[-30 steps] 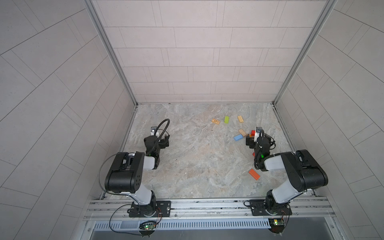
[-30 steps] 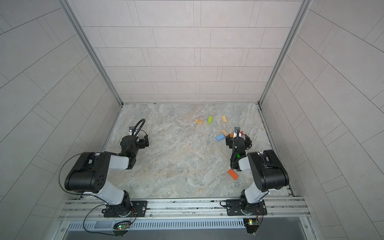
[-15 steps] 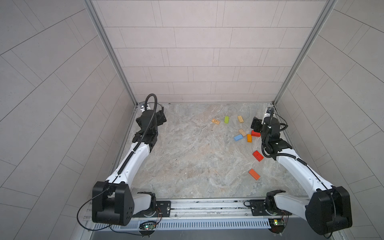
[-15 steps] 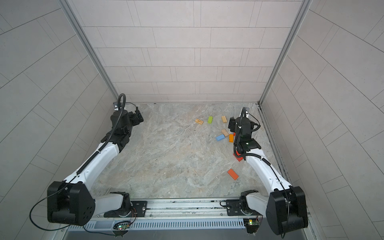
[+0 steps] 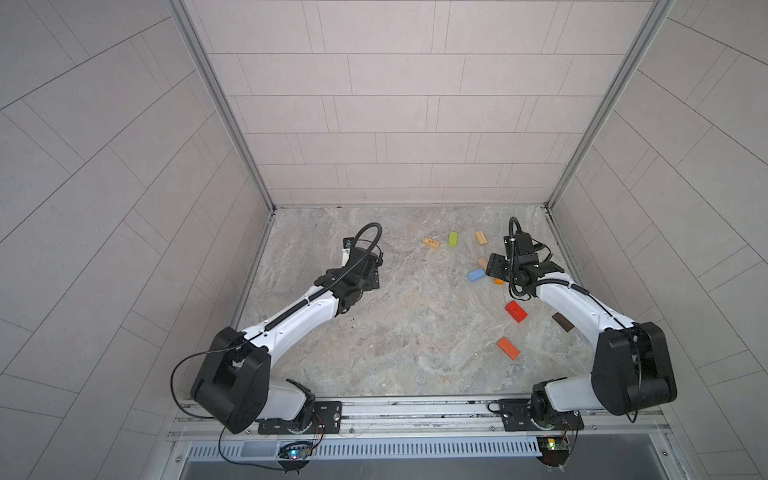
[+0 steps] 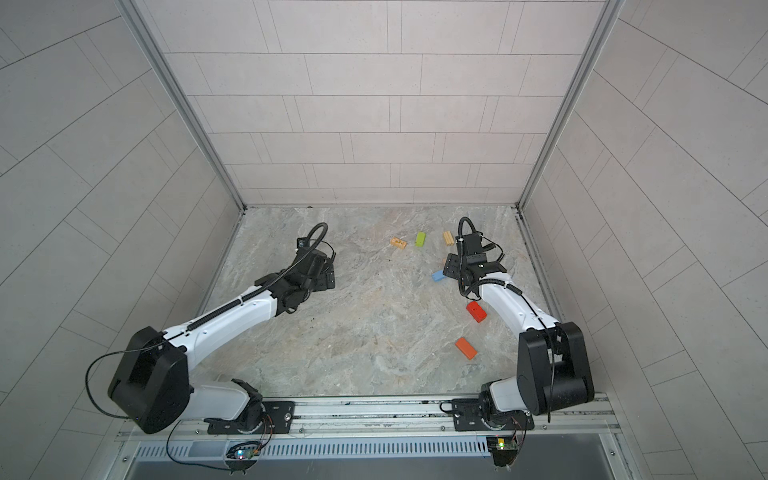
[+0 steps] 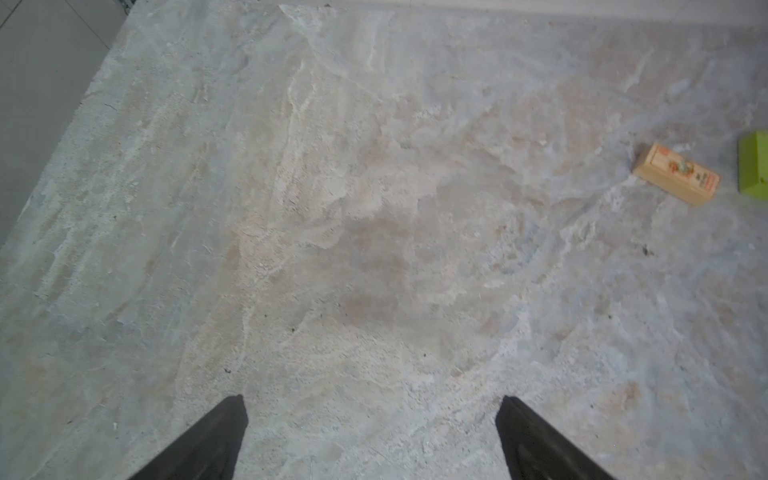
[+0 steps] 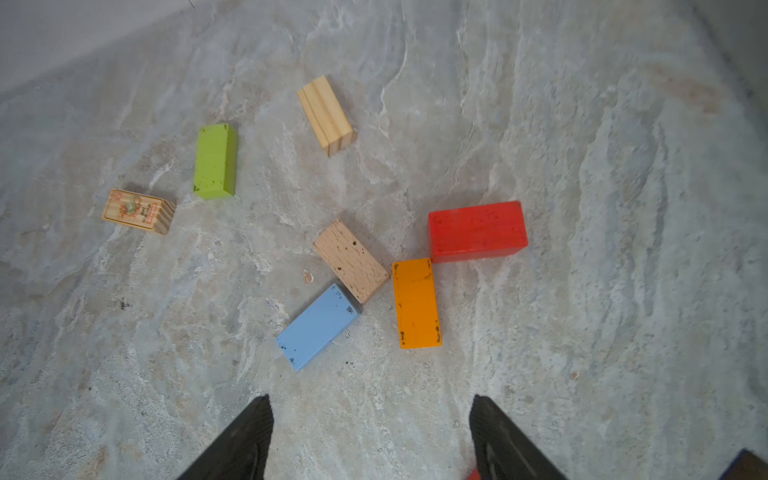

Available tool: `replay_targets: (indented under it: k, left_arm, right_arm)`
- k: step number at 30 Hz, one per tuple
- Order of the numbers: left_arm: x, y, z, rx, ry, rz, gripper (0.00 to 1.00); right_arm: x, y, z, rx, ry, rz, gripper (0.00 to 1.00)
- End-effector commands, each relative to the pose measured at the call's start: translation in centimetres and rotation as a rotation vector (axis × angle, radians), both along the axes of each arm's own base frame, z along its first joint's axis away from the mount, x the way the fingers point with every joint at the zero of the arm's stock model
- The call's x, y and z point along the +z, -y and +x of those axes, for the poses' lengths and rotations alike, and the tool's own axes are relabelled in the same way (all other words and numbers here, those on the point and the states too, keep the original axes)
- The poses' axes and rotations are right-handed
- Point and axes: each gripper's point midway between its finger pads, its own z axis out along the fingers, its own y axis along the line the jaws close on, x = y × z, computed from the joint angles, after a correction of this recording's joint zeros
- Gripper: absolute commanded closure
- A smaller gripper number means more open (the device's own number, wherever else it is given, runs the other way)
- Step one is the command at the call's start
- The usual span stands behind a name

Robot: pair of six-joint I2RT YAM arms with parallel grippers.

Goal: Build the wood block tower
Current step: 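Grasp the light blue block with the right gripper while the left arm advances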

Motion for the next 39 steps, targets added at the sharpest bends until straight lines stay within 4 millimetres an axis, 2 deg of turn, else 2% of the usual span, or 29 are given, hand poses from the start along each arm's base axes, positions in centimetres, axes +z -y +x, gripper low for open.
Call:
replay_targets:
  k: [1,5,10,17,22,29,32,34,37,39]
  left_arm:
    - [1.5,0.2,-0.9,0.015,0.093,-0.002,0.00]
    - [1.2,1.0,-2.2,-0.036,0.111,-0.051,0.00]
    - [1.2,0.6,-2.8,-0.051,0.174,-0.076,0.00]
    - [1.2,0.8,-3.2,-0.076,0.163,-0.093,0.00]
    - [1.3,0.6,-3.6,-0.086,0.162,-0.089,0.00]
    - [1.2,0.9,-4.2,-0.103,0.153,-0.126,0.00]
    - [1.0,1.0,-4.3,-0.106,0.151,-0.140,0.00]
    - [0.9,1.1,-4.3,-0.111,0.147,-0.143,0.00]
    - [0.8,1.4,-4.4,-0.117,0.137,-0.150,0.00]
    - [0.8,1.5,-4.4,-0.120,0.130,-0.156,0.00]
  right_arm:
    - [-1.5,-1.1,-0.1,-0.052,-0.080,0.074,0.24]
    - [-3.6,-2.1,0.6,-0.086,-0.158,0.119,0.24]
    - [-5.7,-2.8,2.1,-0.141,-0.208,0.133,0.24]
    - [-6.3,-3.3,4.4,-0.186,-0.223,0.132,0.24]
    - [-7.1,-2.8,4.9,-0.228,-0.232,0.105,0.21]
    - [-8.1,-3.1,5.8,-0.247,-0.249,0.121,0.21]
    - [-8.6,-3.3,6.1,-0.239,-0.269,0.116,0.24]
    - [-9.1,-3.4,6.2,-0.238,-0.283,0.121,0.30]
    - [-9.9,-3.6,6.2,-0.234,-0.301,0.133,0.31]
    - [-10.3,-3.8,6.1,-0.230,-0.309,0.138,0.35]
